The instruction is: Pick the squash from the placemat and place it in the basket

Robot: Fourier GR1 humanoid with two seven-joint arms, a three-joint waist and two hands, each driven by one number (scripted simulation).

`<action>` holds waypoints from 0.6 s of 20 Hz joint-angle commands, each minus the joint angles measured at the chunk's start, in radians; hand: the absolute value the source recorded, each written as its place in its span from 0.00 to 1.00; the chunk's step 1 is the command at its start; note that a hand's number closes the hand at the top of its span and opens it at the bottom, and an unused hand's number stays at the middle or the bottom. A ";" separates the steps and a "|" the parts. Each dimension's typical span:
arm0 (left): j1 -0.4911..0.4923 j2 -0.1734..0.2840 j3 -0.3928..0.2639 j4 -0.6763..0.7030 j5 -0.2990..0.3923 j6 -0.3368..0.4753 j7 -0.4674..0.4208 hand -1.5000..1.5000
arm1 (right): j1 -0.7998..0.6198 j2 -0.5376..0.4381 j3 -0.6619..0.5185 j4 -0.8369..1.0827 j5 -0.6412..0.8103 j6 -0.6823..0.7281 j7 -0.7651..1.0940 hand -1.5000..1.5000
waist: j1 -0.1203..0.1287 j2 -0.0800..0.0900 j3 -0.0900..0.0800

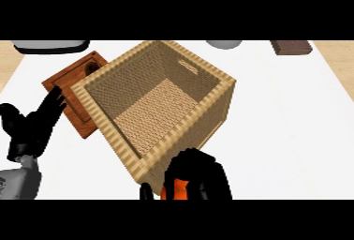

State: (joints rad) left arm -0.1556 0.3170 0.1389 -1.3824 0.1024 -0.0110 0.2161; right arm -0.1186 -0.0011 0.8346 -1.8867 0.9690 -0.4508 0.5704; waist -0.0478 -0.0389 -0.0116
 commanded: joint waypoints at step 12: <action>-0.032 -0.016 -0.031 -0.004 -0.010 -0.015 -0.007 0.50 | -0.479 0.001 -0.084 -0.044 0.337 0.280 0.763 1.00 | 0.057 0.025 0.005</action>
State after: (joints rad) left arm -0.1770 0.3037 0.1161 -1.3852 0.0989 -0.0241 0.2112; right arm -0.4573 -0.0057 0.7901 -1.9206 1.2779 -0.2874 1.0880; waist -0.0050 -0.0206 -0.0087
